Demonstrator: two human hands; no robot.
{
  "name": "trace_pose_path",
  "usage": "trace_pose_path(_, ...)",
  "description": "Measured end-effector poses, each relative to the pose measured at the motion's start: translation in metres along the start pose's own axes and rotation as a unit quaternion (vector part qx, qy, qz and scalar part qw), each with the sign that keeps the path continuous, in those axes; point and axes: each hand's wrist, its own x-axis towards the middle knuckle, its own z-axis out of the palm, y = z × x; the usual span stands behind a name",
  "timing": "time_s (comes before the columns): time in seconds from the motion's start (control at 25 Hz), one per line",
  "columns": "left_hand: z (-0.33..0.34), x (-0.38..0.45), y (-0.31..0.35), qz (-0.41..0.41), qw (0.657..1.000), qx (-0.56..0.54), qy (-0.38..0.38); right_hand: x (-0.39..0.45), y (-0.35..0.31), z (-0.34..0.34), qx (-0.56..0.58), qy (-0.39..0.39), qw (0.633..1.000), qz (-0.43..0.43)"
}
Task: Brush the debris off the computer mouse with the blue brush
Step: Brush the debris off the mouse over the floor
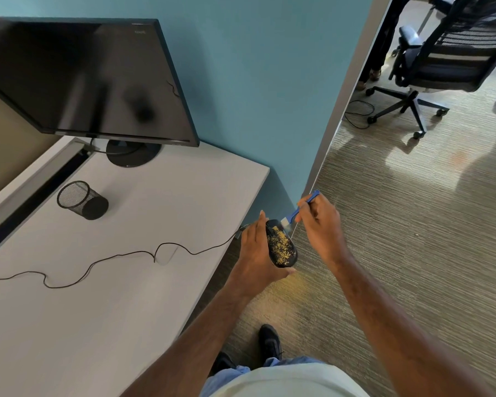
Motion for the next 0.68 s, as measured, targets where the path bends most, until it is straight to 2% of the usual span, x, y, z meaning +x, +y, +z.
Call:
trace_pose_path(0.2, 0.002, 0.000, 0.001, 0.000, 1.000, 0.002, 0.002, -0.002, -0.002, 0.002, 0.020, -0.034, 0.999, -0.003)
trace_pose_path(0.36, 0.001, -0.001, 0.001, -0.003, 1.000, -0.001, 0.002, -0.001, 0.002, -0.002, 0.023, -0.002, 1.000, 0.018)
trace_pose_path(0.52, 0.000, 0.000, 0.003, -0.005, 1.000, -0.011, -0.005, -0.003, 0.004, -0.001, 0.030, -0.034, 0.999, 0.001)
trace_pose_path(0.68, -0.002, 0.001, 0.003, -0.006, 1.000, -0.014, -0.010, 0.000, 0.011, -0.005, 0.029, 0.006, 0.999, 0.027)
